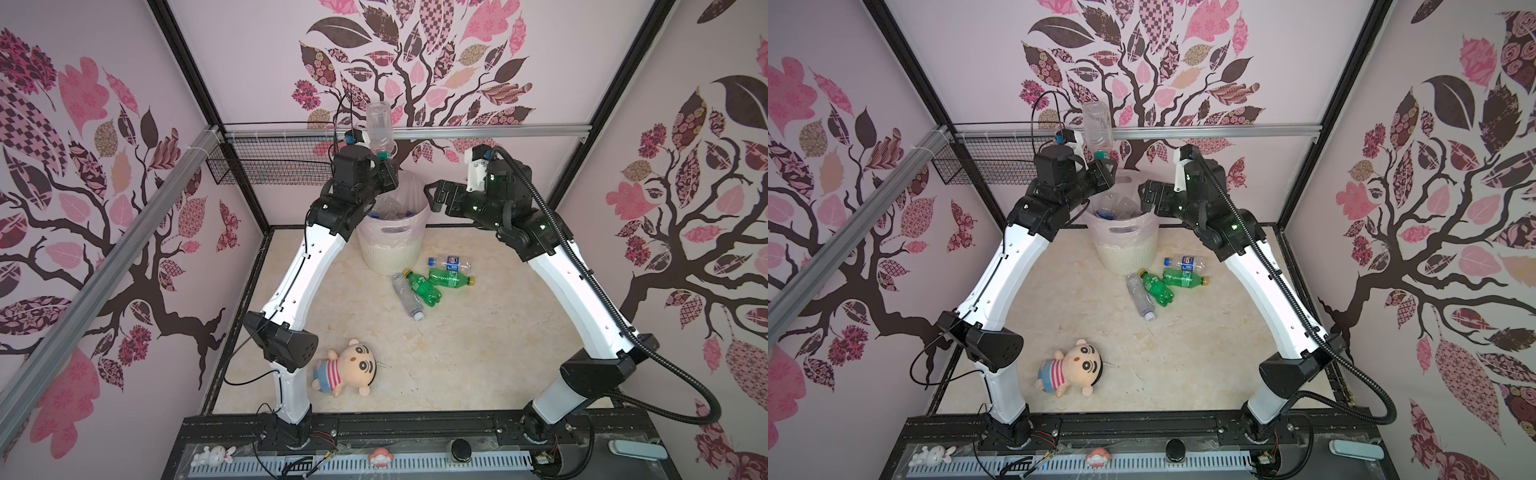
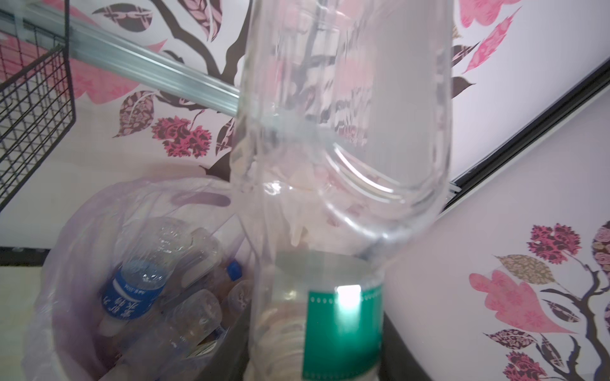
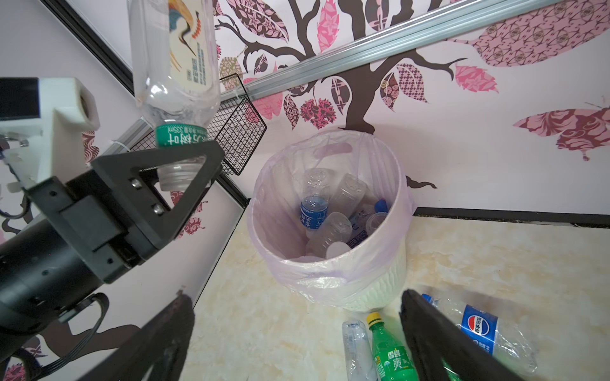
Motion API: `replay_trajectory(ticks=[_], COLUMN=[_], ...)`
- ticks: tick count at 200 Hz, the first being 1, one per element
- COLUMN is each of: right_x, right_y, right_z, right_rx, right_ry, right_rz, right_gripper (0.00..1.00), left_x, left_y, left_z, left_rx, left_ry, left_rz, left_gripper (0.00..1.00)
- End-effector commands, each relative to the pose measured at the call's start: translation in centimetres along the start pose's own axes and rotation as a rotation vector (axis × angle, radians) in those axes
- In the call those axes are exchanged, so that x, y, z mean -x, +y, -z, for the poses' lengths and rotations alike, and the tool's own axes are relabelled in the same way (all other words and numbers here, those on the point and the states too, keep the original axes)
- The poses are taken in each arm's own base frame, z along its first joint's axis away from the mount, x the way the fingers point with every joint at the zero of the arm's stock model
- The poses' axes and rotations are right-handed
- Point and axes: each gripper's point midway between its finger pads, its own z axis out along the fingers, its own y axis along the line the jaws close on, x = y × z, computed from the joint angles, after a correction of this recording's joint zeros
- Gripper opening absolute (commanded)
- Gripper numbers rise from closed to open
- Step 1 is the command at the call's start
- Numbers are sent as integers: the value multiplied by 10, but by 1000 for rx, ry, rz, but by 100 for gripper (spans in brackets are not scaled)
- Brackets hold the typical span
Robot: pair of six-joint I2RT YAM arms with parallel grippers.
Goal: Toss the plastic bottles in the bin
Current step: 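Open the left gripper to drop the clear bottle into the bin, then draw both grippers back from above the bin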
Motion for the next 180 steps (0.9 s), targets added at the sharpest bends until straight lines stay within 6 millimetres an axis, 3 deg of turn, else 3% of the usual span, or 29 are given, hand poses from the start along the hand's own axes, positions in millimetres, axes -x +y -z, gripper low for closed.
replay_trajectory(ticks=[1, 17, 40, 67, 90, 138, 180], right_x=[9, 6, 3, -1, -5, -11, -9], right_y=[3, 3, 2, -1, -1, 2, 3], right_z=[-3, -6, -6, -3, -3, -8, -8], right_rx=[7, 10, 14, 9, 11, 34, 36], right_ry=[-23, -12, -1, 8, 18, 39, 36], right_rz=[-3, -8, -10, -6, -7, -35, -53], right_gripper=[99, 100, 100, 100, 100, 99, 99], left_x=[16, -13, -62, -86, -75, -43, -44], left_y=[-18, -3, 20, 26, 14, -16, -19], left_z=[-4, -26, -55, -61, -50, -16, -3], left_rx=[-58, -13, 36, 47, 25, -30, -26], left_ry=[-71, -13, 108, 187, 172, 111, 122], left_rz=[-7, 11, 65, 113, 115, 89, 70], left_gripper=[14, 15, 29, 68, 96, 97, 97])
